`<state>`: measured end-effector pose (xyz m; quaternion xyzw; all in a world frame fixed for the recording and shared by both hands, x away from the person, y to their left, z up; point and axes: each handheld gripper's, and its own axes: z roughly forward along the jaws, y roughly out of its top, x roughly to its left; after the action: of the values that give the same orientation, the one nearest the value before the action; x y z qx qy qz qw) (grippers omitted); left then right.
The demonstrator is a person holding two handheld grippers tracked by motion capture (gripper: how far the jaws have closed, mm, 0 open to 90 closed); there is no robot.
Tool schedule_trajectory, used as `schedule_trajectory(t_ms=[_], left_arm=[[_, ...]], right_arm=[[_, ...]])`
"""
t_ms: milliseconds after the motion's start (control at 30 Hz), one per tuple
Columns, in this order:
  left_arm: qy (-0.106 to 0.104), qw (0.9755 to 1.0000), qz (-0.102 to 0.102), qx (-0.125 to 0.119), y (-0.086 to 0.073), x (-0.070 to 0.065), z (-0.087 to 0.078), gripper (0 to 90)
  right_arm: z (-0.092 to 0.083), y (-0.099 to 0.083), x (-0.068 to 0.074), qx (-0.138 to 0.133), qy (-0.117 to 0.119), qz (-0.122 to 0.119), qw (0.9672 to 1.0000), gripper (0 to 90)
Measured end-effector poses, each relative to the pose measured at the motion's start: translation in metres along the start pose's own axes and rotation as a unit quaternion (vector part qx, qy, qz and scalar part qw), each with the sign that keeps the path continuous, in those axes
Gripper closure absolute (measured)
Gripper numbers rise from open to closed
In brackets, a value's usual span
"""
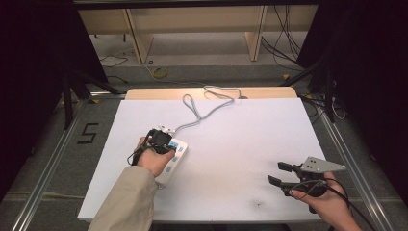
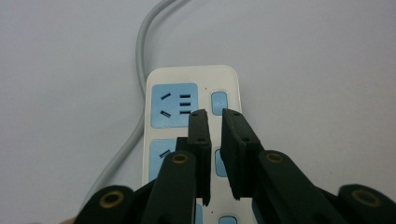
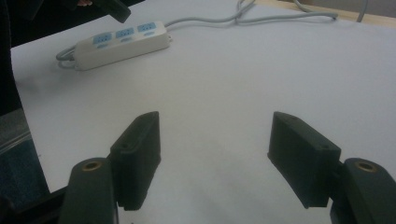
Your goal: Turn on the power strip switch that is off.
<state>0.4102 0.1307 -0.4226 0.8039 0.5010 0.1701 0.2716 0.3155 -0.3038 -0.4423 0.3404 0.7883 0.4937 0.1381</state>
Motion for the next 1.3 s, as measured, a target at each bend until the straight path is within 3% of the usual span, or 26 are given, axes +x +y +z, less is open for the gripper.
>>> schedule_trajectory(t_ms=[300, 533, 933, 1300], left_arm=[[-0.006, 0.9999, -0.002, -0.014, -0.001, 0.000, -0.005, 75.3], [-0.004, 0.9996, 0.008, -0.027, 0.000, -0.001, -0.010, 69.6], [-0.003, 0.9967, 0.020, -0.079, -0.003, -0.001, -0.017, 48.8], [-0.016, 0.9964, 0.032, -0.077, -0.007, -0.005, -0.020, 34.0]], right_arm=[[0.000, 0.000, 0.000, 0.000, 0.000, 0.000, 1.0000, 34.4], [0.000, 0.000, 0.000, -0.001, 0.001, 0.000, 1.0000, 34.5], [0.000, 0.000, 0.000, -0.002, 0.001, 0.001, 1.0000, 34.5], [0.000, 0.000, 0.000, -0.002, 0.001, 0.000, 1.0000, 34.4]])
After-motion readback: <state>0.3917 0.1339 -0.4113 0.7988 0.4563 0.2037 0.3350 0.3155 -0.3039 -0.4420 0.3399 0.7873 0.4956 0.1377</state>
